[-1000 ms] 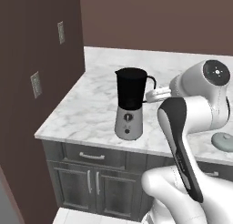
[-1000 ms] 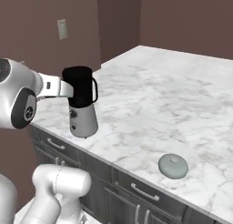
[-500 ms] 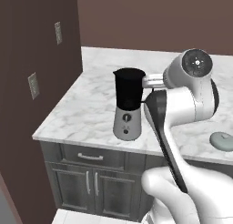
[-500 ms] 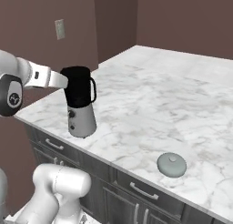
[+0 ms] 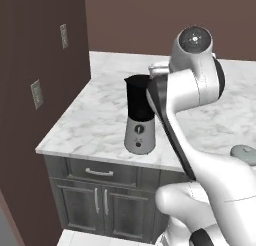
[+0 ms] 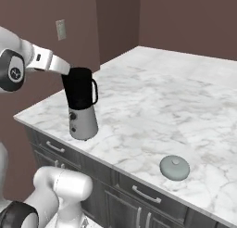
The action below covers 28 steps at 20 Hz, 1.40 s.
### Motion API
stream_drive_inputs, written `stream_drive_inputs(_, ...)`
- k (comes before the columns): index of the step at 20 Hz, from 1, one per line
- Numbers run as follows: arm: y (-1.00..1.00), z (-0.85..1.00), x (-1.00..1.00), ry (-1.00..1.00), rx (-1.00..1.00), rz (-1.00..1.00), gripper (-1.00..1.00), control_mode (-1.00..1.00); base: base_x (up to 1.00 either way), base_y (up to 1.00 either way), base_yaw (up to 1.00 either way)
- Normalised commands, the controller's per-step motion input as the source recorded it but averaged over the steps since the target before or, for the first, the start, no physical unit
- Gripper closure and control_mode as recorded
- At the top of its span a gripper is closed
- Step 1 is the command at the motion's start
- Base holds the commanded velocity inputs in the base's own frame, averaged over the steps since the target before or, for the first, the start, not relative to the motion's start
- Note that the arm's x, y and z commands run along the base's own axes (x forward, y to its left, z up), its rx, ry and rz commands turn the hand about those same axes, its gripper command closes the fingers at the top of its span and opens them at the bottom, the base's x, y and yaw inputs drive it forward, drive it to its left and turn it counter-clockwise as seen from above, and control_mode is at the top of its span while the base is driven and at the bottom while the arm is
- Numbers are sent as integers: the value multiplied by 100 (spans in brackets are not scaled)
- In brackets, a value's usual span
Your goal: Grab the onion and lemon wedge from the fridge, place them in the blender, close the lid, and turn on the blender to create a marinade.
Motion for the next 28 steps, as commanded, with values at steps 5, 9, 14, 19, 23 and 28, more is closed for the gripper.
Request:
stream_drive_inputs(5,3,-14,61,16,1,0,100,-100,0,0,0)
stream_drive_inputs(9,13,-36,68,11,0,0,100,-100,0,0,0)
stream_drive_inputs(14,21,-34,71,7,0,0,100,-100,0,0,0)
stream_drive_inputs(19,19,-23,65,2,0,0,100,-100,0,0,0)
stream_drive_inputs(23,1,-30,55,0,3,0,100,-100,0,0,0)
stream_drive_inputs(28,0,-36,57,0,5,1,100,-100,0,0,0)
